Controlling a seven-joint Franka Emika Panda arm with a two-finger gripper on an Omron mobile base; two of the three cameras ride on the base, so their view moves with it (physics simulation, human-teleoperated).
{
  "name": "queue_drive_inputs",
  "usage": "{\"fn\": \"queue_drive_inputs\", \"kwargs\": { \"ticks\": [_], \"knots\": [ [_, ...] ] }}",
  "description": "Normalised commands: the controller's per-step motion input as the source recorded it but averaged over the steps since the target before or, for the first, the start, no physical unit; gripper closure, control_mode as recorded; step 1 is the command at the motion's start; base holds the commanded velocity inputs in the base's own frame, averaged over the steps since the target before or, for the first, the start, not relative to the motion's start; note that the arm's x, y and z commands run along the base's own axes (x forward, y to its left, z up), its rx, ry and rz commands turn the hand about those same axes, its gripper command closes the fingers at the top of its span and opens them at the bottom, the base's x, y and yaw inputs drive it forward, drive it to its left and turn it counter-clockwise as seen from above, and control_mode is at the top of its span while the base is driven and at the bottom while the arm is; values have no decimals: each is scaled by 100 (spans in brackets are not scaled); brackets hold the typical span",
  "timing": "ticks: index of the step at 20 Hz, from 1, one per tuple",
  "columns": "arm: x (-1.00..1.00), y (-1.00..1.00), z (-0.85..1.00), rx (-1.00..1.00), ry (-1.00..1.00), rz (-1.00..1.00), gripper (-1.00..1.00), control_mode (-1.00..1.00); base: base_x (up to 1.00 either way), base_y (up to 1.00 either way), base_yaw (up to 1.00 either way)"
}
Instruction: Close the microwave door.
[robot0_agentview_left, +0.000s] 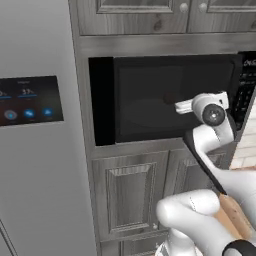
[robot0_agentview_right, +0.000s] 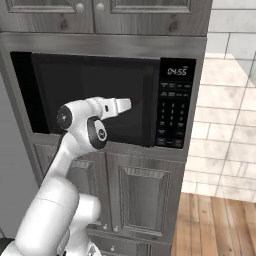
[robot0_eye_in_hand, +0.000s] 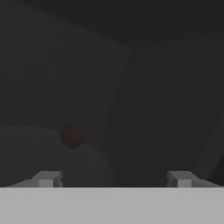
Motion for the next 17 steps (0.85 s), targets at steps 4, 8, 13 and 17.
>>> {"fn": "queue_drive_inputs", "kwargs": {
  "ticks": [4,8,13,17],
  "knots": [
    [92,0,0,2,19,17,-100,-100,0,0,0],
    [41,0,0,1,15,13,-100,-100,0,0,0],
    [0,0,0,0,0,10,-100,-100,0,0,0],
    [0,0,0,0,0,0,-100,-100,0,0,0]
  ]
}}
